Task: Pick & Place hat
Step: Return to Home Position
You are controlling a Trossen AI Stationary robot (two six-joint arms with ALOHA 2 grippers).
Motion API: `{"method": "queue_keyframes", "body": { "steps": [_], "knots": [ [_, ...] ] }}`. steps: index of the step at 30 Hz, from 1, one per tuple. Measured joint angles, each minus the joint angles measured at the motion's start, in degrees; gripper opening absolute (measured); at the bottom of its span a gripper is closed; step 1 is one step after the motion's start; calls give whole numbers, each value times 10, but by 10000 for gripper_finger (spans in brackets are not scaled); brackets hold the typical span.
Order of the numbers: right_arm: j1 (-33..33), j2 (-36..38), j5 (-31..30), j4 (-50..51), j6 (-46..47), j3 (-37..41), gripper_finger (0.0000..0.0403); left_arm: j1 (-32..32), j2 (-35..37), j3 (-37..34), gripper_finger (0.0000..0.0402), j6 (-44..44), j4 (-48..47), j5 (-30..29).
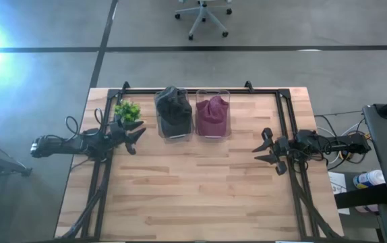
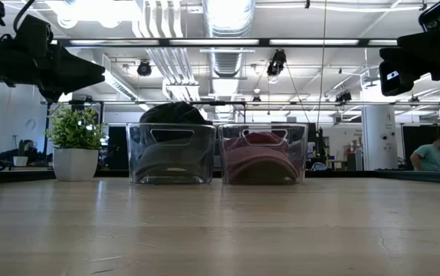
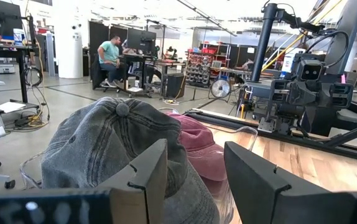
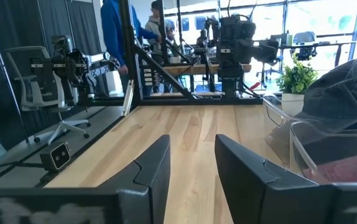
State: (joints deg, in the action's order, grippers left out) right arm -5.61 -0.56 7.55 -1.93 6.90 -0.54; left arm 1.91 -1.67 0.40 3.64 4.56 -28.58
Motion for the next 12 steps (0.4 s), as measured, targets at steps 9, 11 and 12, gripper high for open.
{"method": "queue_keyframes", "body": {
  "steps": [9,11,12],
  "knots": [
    [0,0,0,0,0,0,132,0,0,0,153,0,0,0],
    [0,0,0,0,0,0,129,0,0,0,153,0,0,0],
    [0,0,0,0,0,0,128,0,0,0,153,0,0,0]
  ]
}}
